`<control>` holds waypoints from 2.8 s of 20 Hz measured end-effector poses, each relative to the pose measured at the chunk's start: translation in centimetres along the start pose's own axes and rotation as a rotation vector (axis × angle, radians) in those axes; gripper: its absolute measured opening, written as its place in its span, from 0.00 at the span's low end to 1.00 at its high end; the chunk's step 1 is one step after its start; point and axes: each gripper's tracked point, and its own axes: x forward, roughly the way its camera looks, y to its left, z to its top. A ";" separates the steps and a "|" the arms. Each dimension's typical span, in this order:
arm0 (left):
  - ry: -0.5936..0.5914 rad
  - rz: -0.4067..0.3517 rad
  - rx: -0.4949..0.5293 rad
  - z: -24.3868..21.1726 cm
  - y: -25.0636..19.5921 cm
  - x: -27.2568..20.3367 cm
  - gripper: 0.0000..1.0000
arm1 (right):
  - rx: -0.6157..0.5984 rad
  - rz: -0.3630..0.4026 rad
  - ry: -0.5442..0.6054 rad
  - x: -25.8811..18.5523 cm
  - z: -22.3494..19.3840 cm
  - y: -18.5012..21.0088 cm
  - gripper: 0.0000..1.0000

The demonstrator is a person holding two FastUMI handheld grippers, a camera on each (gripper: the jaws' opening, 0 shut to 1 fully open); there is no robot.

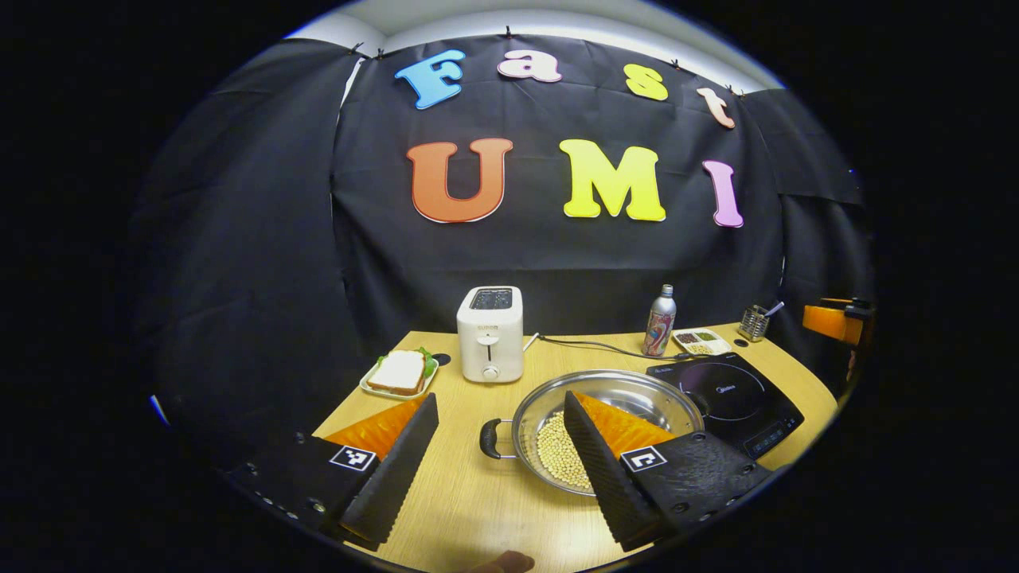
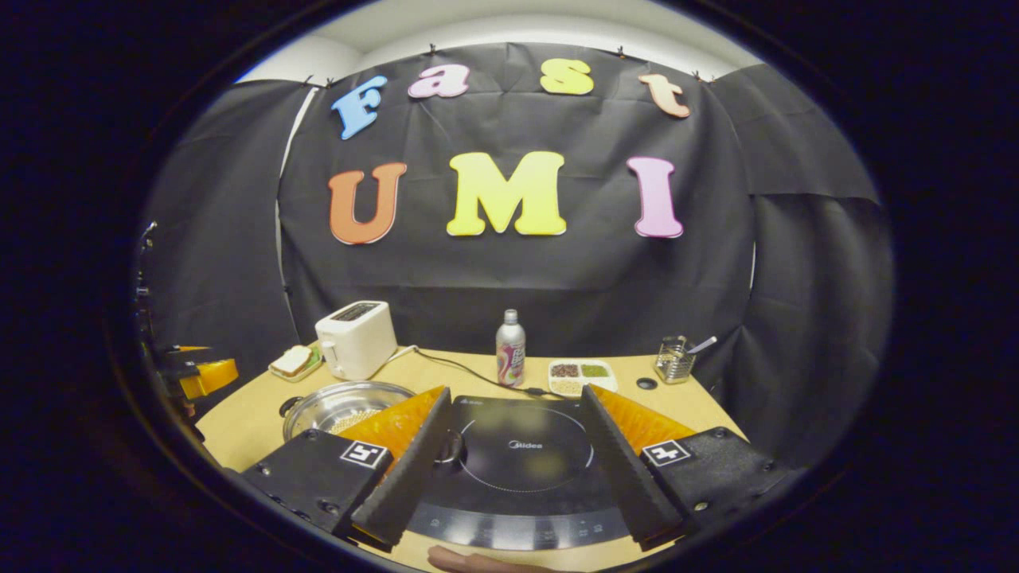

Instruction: First push the handle of the pot to place it horizontally, then grasp the pot with both hands and set it on the induction cooktop.

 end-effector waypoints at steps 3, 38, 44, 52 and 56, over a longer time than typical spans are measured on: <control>-0.015 -0.010 0.008 -0.4 0.0 1.2 0.96 | -0.014 0.030 0.064 2.7 -2.3 2.9 0.97; 0.413 -0.060 0.012 -12.6 -0.1 11.7 0.58 | 0.051 0.059 0.467 13.8 -15.0 7.7 0.60; 0.429 -0.056 -0.031 -12.2 0.1 10.3 0.52 | 0.046 0.084 0.440 12.5 -13.4 8.1 0.60; 0.367 -0.047 -0.032 -7.5 0.4 7.0 0.52 | 0.021 0.099 0.390 8.5 -8.7 7.8 0.60; 0.331 -0.063 -0.047 -4.3 -1.1 5.1 0.52 | 0.012 0.105 0.363 6.0 -5.9 6.1 0.59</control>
